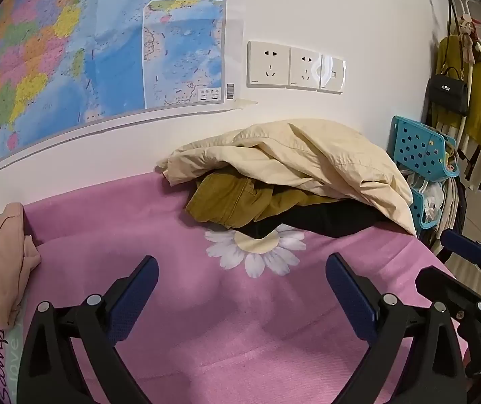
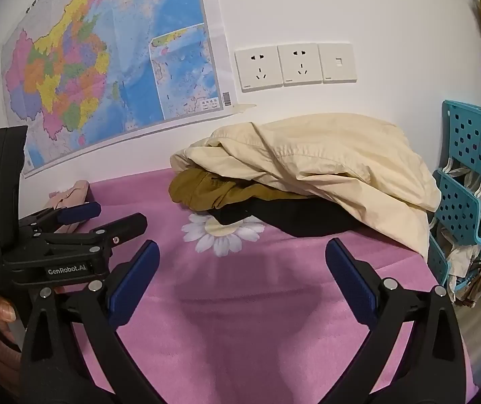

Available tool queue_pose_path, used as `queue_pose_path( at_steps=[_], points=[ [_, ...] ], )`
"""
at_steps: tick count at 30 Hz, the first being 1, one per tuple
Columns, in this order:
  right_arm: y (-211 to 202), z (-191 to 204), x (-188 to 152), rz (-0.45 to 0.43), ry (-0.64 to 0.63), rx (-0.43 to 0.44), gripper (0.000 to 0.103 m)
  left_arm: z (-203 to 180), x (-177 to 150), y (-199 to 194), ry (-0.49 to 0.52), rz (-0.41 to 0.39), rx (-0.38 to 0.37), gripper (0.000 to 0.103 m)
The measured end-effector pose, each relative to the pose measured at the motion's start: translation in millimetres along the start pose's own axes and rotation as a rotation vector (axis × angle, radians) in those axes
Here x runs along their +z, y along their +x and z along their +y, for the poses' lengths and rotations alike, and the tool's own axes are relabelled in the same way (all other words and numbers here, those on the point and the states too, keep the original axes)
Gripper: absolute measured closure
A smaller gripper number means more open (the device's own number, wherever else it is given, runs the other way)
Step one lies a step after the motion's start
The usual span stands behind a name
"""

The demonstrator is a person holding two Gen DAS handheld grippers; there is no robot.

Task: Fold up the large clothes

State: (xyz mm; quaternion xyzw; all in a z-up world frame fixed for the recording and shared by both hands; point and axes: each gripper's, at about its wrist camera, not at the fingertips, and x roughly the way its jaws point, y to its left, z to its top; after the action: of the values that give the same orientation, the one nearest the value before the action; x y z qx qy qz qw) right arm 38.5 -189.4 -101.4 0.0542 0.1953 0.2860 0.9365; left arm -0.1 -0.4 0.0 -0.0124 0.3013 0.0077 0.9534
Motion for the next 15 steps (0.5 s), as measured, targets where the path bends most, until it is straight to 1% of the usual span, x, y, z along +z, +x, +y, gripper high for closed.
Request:
queue_pose_path(
  at_steps=[8,12,13,15],
  points=[
    [3.1,-0.7,2.6,-0.002,0.004,0.007,0.006,0.9,0.8,0.2,-0.024,0.009,0.004,0.007],
    [1.7,1.1,9.0,-0.004,0.005,0.01,0.006,3.5,5.3,0.5,-0.026,0.008,0.007,0.007],
    [0.2,0.1,5.5,-0.011,0.008,0.011,0.006,4.0,6.0,0.5,-0.027,0.008,0.005,0.007],
    [1.4,1.0,5.3,-0.01,0.01,0.011,0.006,5.1,1.1,1.4,-0.02,0.001,0.006,0.007]
  ],
)
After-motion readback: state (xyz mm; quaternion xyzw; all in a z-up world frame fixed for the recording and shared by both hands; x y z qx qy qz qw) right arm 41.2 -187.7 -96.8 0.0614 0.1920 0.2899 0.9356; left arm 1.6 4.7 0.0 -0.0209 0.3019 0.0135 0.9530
